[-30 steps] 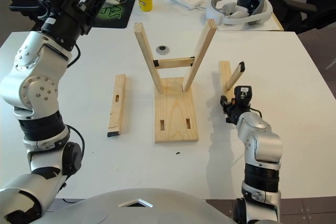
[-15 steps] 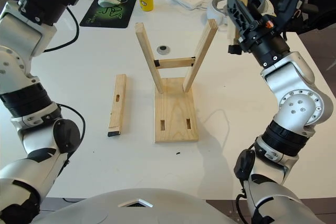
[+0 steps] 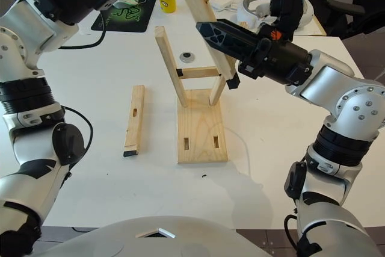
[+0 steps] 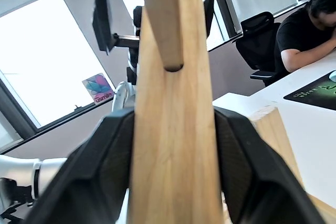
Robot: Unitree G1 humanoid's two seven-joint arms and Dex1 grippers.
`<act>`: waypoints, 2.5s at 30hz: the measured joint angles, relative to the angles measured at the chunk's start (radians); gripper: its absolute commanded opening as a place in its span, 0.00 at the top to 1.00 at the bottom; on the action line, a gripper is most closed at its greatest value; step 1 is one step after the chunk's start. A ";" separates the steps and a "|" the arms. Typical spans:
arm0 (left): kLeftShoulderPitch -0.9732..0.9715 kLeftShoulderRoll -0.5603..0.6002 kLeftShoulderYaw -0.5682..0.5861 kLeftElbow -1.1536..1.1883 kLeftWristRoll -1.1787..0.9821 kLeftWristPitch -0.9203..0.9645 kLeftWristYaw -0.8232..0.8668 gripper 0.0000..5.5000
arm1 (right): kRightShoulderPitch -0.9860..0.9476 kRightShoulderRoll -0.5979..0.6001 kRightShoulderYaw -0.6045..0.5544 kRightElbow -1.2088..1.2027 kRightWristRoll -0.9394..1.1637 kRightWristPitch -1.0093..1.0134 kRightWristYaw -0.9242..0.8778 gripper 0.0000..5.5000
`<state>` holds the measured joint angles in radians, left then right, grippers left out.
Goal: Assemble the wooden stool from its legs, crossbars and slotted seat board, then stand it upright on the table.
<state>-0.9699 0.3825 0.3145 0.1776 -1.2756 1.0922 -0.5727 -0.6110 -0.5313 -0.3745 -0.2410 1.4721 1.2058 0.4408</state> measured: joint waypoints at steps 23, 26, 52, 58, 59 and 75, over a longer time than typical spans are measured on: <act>-0.058 0.084 -0.011 0.053 -0.044 0.213 -0.165 0.02 | -0.021 -0.157 0.151 0.051 0.026 0.030 0.194 0.62; -0.060 0.096 -0.012 0.055 -0.023 0.206 -0.180 0.02 | -0.021 -0.176 0.163 0.049 0.013 0.034 0.240 0.62; -0.055 0.082 -0.040 0.016 0.002 0.208 -0.195 0.39 | -0.021 -0.189 0.195 0.035 -0.083 0.034 0.343 0.62; -0.047 0.082 -0.057 0.000 0.003 0.211 -0.199 0.54 | -0.021 -0.186 0.195 0.032 -0.087 0.030 0.348 0.62; -0.045 0.082 -0.060 -0.003 0.004 0.211 -0.199 0.58 | -0.021 -0.185 0.195 0.030 -0.090 0.028 0.349 0.62; -0.043 0.084 -0.063 -0.018 0.023 0.208 -0.202 0.61 | -0.011 -0.183 0.203 -0.008 -0.169 -0.021 0.407 0.47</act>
<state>-1.0124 0.4662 0.2518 0.1597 -1.2525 1.3000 -0.7743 -0.6217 -0.7147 -0.1718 -0.2493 1.3031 1.1845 0.8475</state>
